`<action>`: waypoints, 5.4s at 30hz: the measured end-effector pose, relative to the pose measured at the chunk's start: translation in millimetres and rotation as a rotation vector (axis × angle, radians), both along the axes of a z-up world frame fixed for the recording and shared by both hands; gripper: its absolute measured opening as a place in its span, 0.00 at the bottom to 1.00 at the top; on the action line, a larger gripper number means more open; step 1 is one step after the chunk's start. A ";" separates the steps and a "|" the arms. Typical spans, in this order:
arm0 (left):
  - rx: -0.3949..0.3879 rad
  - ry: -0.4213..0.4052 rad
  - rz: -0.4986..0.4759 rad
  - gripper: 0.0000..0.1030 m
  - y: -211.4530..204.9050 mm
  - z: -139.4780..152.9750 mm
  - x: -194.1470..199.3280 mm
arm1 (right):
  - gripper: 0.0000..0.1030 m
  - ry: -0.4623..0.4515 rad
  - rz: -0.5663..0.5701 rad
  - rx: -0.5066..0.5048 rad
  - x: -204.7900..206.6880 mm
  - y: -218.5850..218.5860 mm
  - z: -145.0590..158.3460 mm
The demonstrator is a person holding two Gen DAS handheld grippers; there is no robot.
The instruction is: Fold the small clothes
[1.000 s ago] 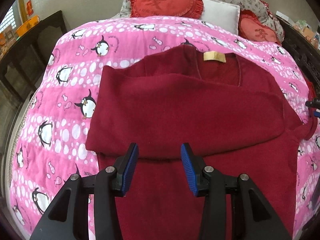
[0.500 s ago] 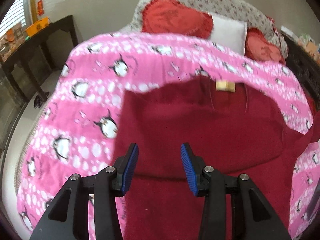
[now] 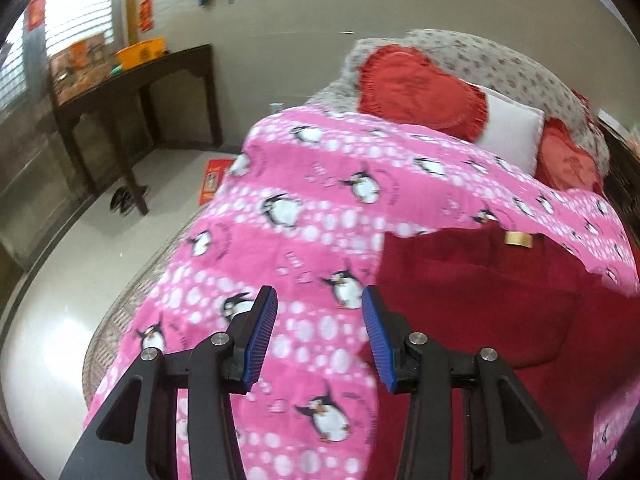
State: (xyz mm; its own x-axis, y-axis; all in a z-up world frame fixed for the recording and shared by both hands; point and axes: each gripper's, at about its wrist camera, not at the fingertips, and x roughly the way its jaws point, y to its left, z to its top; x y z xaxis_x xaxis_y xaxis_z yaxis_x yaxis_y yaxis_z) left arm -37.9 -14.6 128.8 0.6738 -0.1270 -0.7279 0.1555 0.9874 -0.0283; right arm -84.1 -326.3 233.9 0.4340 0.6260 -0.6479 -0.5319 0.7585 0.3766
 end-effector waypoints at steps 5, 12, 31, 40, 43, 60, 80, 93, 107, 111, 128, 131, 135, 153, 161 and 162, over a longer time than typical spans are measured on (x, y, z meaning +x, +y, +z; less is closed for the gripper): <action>-0.014 0.050 0.030 0.23 15.6 -14.7 7.6 | 0.00 0.095 -0.030 -0.141 69.8 54.7 -64.7; -0.038 0.102 -0.087 0.23 13.9 -28.3 -5.9 | 0.36 0.185 -0.103 -0.157 89.3 62.3 -114.3; -0.044 0.450 -0.367 0.00 -8.3 -110.1 -56.5 | 0.61 0.282 -0.398 -0.046 -53.6 -30.9 -153.5; 0.025 0.452 -0.449 0.15 -27.2 -103.0 -68.0 | 0.62 0.286 -0.492 0.067 -70.0 -58.3 -151.3; 0.036 0.463 -0.427 0.20 -30.4 -110.3 -63.9 | 0.62 0.296 -0.507 0.078 -71.2 -59.6 -154.7; -0.024 0.170 -0.511 0.00 -73.4 2.9 -22.1 | 0.72 0.148 -0.940 -0.068 -63.5 -143.9 -144.1; 0.071 0.228 -0.387 0.00 -121.3 -49.0 66.2 | 0.07 0.182 -1.099 -0.070 -32.1 -210.2 -173.1; 0.037 0.258 -0.346 0.00 -106.4 -64.1 69.7 | 0.19 0.277 -0.825 -0.245 -84.1 -125.9 -187.6; 0.047 0.204 -0.309 0.08 -115.1 -56.2 39.7 | 0.68 0.225 -0.960 -0.119 -30.9 -162.7 -171.6; 0.123 0.196 -0.275 0.08 -125.7 -74.3 40.0 | 0.23 0.198 -0.986 -0.204 -17.8 -167.1 -183.3; 0.141 0.176 -0.257 0.08 -129.7 -83.1 37.5 | 0.25 0.280 -0.921 -0.363 -83.9 -126.1 -195.7; 0.148 0.161 -0.268 0.08 -124.6 -73.9 26.8 | 0.26 0.223 -0.932 -0.312 -91.6 -125.0 -175.3; 0.142 0.140 -0.268 0.08 -117.7 -63.0 10.6 | 0.31 0.178 -0.946 -0.315 -80.8 -122.8 -166.7; 0.103 0.137 -0.284 0.08 -68.1 -37.0 -73.7 | 0.48 0.305 -0.845 -0.368 -129.7 -103.5 -175.9; 0.019 0.223 -0.349 0.08 -34.2 -47.1 -124.6 | 0.56 0.343 -0.834 -0.289 -197.1 -92.9 -187.9; 0.018 0.230 -0.353 0.08 -29.4 -49.1 -131.2 | 0.57 0.349 -0.825 -0.266 -205.6 -90.5 -189.6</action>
